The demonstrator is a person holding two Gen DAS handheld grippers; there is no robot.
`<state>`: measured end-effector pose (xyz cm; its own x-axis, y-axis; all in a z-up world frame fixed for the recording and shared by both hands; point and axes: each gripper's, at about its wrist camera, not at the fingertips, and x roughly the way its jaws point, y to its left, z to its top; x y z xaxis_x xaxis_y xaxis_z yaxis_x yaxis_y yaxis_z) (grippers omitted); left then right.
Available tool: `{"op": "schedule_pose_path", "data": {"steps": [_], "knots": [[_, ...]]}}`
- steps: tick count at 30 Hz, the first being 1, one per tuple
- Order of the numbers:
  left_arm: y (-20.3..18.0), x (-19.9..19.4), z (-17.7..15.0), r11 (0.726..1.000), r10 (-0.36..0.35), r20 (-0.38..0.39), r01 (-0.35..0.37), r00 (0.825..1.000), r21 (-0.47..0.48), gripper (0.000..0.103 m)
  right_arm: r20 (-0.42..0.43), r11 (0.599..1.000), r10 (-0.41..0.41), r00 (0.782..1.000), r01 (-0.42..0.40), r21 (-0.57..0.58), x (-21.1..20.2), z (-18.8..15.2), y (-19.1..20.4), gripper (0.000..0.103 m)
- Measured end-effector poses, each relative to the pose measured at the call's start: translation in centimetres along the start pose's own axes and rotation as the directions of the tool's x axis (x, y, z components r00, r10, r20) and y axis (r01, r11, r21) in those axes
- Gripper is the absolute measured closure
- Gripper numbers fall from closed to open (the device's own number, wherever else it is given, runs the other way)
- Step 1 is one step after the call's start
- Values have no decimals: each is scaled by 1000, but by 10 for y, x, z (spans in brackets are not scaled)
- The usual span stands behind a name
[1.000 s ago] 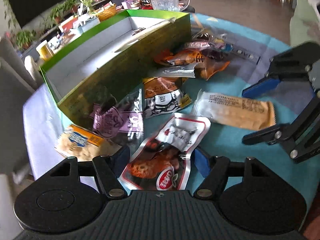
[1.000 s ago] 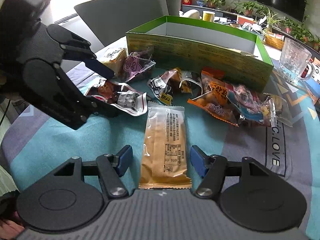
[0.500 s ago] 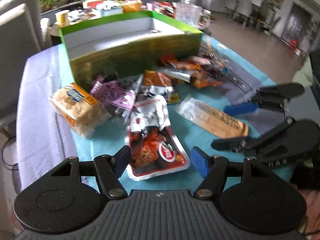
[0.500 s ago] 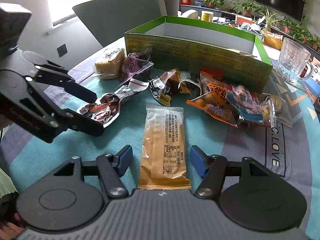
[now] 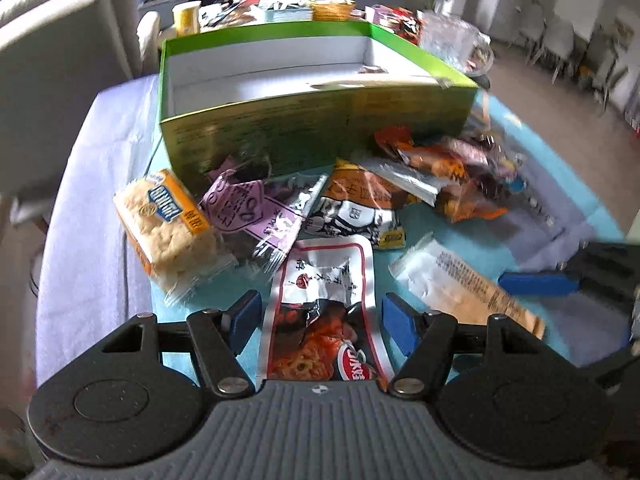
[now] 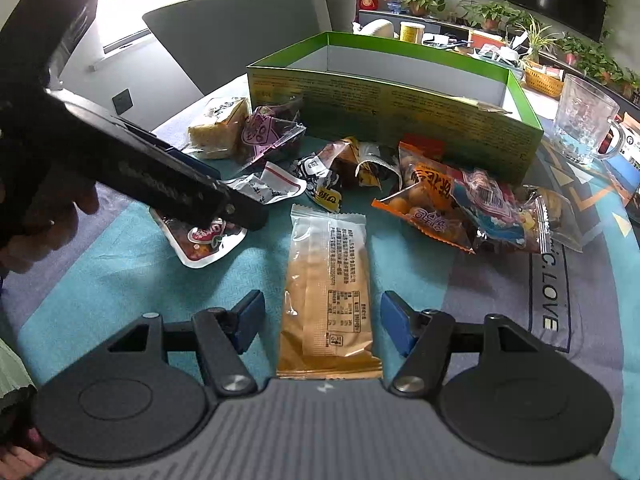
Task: Organize snacks
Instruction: 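Grasp the tan wrapped bar with the right gripper while the left grasps the red-white sausage pouch, then lift both held packets and carry them over the green box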
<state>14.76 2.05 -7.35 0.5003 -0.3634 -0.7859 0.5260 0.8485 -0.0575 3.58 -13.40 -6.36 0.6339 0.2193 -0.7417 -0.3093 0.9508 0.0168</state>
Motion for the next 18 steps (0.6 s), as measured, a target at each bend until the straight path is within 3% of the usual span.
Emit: {"op": "schedule_pose_path", "data": {"steps": [2,8,10,13,18], "knots": [[-7,0,-3,998,36,0,-36,999,50,44,3,1000,-4,1000,4,5,1,0,0,38],[-15,-19,-17,998,58,55,-60,997,32,45,11,1000,2,1000,-2,9,2,0,2,39],[-17,-27,-22,997,71,78,-73,994,23,45,17,1000,0,1000,0,9,-1,2,2,61],[-19,-39,-25,996,90,112,-91,990,7,45,22,998,4,1000,-6,69,-5,3,-4,62],[-21,-55,-19,995,95,173,-95,980,-8,45,79,997,-8,997,2,75,-26,5,-6,62]]}}
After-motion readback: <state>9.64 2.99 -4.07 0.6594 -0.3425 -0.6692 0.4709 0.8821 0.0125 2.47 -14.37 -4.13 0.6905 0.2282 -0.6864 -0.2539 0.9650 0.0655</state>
